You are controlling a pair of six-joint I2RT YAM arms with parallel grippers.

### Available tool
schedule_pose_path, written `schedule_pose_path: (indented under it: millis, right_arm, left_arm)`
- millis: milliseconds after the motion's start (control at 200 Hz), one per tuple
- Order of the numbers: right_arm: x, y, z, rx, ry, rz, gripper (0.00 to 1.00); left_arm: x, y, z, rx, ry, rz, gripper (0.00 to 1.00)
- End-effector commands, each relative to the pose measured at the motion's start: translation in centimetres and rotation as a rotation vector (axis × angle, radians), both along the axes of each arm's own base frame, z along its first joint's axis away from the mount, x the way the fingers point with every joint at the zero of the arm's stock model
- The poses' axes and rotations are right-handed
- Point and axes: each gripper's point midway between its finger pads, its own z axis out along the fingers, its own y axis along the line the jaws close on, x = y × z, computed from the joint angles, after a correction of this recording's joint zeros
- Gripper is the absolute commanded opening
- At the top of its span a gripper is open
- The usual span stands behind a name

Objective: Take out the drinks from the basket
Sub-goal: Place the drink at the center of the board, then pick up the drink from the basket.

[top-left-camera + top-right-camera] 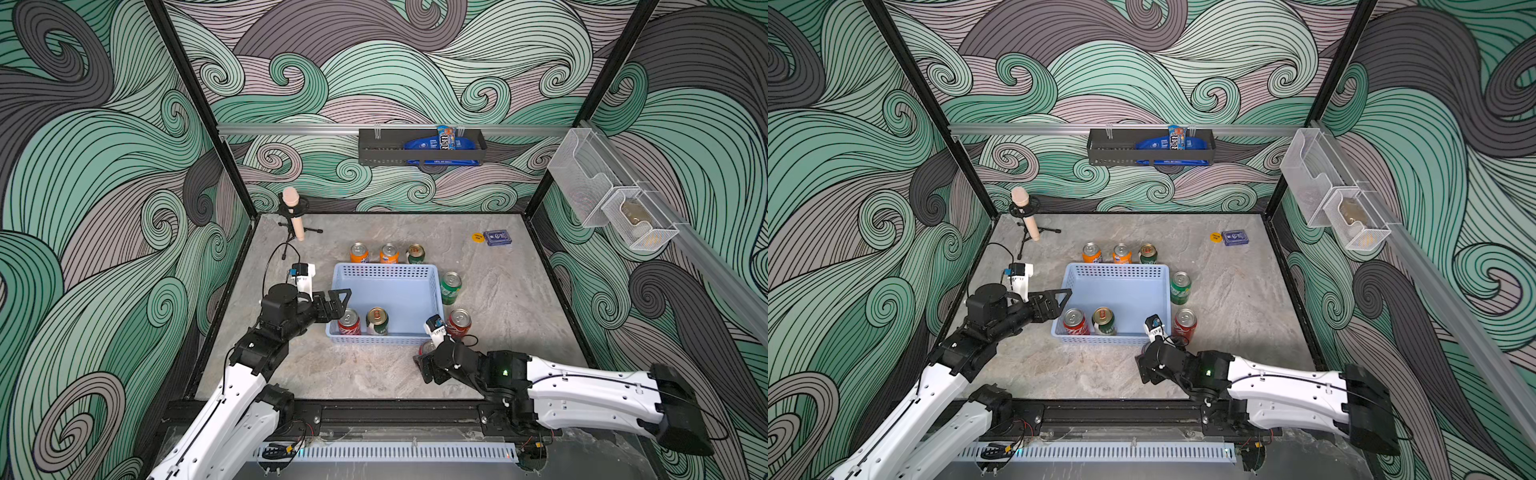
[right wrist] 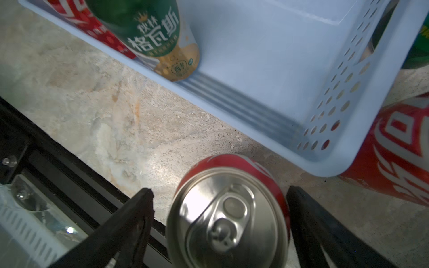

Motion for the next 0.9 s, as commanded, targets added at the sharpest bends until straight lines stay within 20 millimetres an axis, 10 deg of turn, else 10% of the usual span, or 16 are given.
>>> schedule_pose_path:
  millis: [0, 240, 485, 891]
  right_arm:
    - [0.7, 0.5, 3.2, 0.084, -0.058, -0.023, 0.91]
    - [2.6, 1.7, 6.5, 0.097, -0.110, -0.034, 1.00]
    - [5.5, 7.1, 7.9, 0.085, -0.081, 0.007, 1.00]
    - [7.8, 11.6, 4.1, 0.006, 0.026, 0.049, 1.00]
  left_arm:
    - [0.4, 0.1, 1.2, -0.011, -0.037, 0.014, 0.99]
    - [1.1, 0.6, -0.1, 0.014, 0.009, 0.057, 0.99]
    - [2.0, 2.8, -1.1, 0.059, 0.061, 0.162, 0.99]
    - [3.0, 5.1, -0.8, 0.025, 0.060, 0.217, 0.99]
